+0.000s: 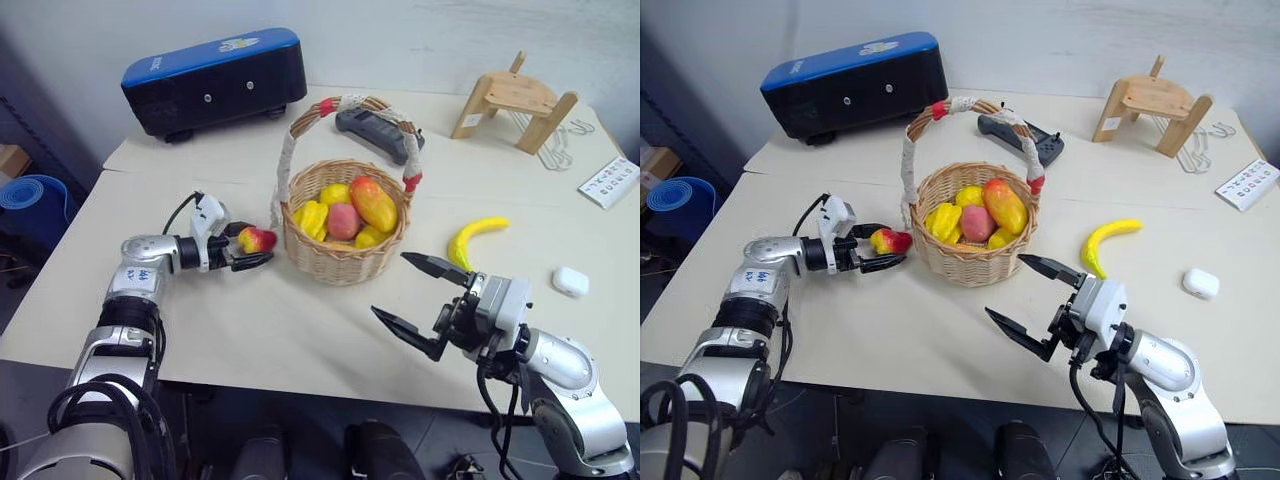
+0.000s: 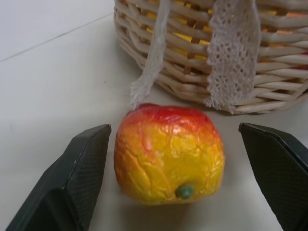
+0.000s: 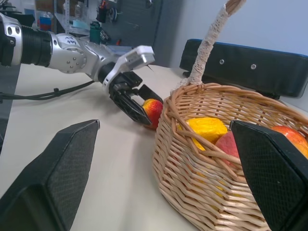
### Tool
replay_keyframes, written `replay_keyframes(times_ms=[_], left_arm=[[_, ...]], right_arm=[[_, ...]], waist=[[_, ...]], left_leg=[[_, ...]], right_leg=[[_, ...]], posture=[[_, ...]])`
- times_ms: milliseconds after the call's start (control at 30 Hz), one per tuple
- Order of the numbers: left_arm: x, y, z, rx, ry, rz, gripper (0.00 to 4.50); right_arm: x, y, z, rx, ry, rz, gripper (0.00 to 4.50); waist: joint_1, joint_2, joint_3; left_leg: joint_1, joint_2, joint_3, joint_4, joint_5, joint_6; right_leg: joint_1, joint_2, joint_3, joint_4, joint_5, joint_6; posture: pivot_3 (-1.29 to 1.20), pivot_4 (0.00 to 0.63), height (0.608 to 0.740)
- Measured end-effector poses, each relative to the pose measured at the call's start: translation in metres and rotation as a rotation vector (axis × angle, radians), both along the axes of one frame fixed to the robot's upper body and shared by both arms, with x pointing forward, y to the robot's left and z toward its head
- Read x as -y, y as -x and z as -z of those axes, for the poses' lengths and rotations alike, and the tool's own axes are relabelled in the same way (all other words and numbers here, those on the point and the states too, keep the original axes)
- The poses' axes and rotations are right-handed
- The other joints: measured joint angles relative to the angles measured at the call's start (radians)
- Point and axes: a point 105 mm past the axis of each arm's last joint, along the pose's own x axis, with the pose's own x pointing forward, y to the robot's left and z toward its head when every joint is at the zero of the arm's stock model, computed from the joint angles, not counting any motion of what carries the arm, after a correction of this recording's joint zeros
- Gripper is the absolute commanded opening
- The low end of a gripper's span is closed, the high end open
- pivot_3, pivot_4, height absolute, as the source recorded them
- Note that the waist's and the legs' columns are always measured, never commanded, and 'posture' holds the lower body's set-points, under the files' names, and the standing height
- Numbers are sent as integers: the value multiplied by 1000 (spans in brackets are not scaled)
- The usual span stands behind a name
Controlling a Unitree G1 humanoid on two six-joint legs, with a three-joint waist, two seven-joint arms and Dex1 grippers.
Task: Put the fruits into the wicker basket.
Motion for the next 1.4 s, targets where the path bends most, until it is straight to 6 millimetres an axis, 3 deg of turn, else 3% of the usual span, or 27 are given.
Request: replay_keyframes(times_ms=[233, 433, 533, 600, 667, 800, 867, 1000, 1133, 1200, 1400], left_arm=[[-5, 4, 7, 10, -16, 3, 2221], [-44, 33, 4, 36, -25, 1, 2160], [-54, 72, -7, 10, -57, 116, 2160], [-39, 88, -28, 32, -37, 199, 2160], [-6, 93, -56, 118, 22, 281, 2160], [65, 91, -118, 293, 241, 368, 2160], [84, 80, -129, 332, 234, 326, 2160], [115, 45, -120, 316, 188, 191, 2160], [132, 30, -92, 212, 169, 174, 2160], [133, 28, -86, 201, 150, 182, 2866], [135, 31, -100, 285, 182, 222, 4457]], right_arm=[[11, -1, 2, 8, 7, 42, 4500], [20, 0, 11, -3, 4, 64, 4500], [27, 2, 15, -10, 7, 93, 4500], [35, 1, 19, -25, -12, 145, 4500], [43, -4, 16, -14, -51, 202, 4500], [60, -9, 16, -8, -62, 283, 4500], [70, -11, 19, -14, -90, 333, 4500], [88, -13, 24, -20, -123, 420, 4500], [91, -12, 27, -6, -154, 443, 4500], [94, -10, 33, -19, -160, 460, 4500], [111, -1, 38, -6, -172, 542, 4500]], waist=[[-3, 0, 0], [-8, 0, 0], [-12, 1, 0], [1, 2, 1], [19, 5, 2], [26, 6, 3], [23, 7, 2], [9, 8, 2], [-1, 8, 2], [-1, 8, 2], [4, 8, 2]], left_leg=[[0, 0, -1, 0, 0, 0], [1, 2, -1, -1, 0, 0], [1, 2, -3, -2, -1, 0], [0, 1, -7, -1, -1, 0], [1, -2, -13, 1, 0, 1], [1, -9, -21, 1, 1, 3], [1, -9, -21, 0, 2, 3], [2, -11, -21, -4, 3, 4], [1, -11, -22, -4, 4, 3], [1, -11, -22, -4, 4, 3], [1, -12, -23, -3, 4, 3]], right_leg=[[0, 0, 0, 0, 0, 0], [0, 0, -1, 1, 0, 0], [0, -1, 0, 0, 0, 0], [3, -1, 2, -1, 0, 0], [9, -1, 9, -4, 0, 0], [17, 0, 16, -12, 0, 0], [17, 1, 16, -13, 1, 4], [14, 2, 16, -7, 1, 9], [13, 2, 16, -6, 1, 9], [13, 2, 16, -6, 1, 9], [14, 1, 16, -8, 1, 9]], posture=[[0, 150, 740], [0, 150, 740], [0, 150, 740], [0, 150, 740], [0, 150, 740], [0, 150, 740], [0, 150, 740], [0, 150, 740], [0, 150, 740], [0, 150, 740], [0, 150, 740]])
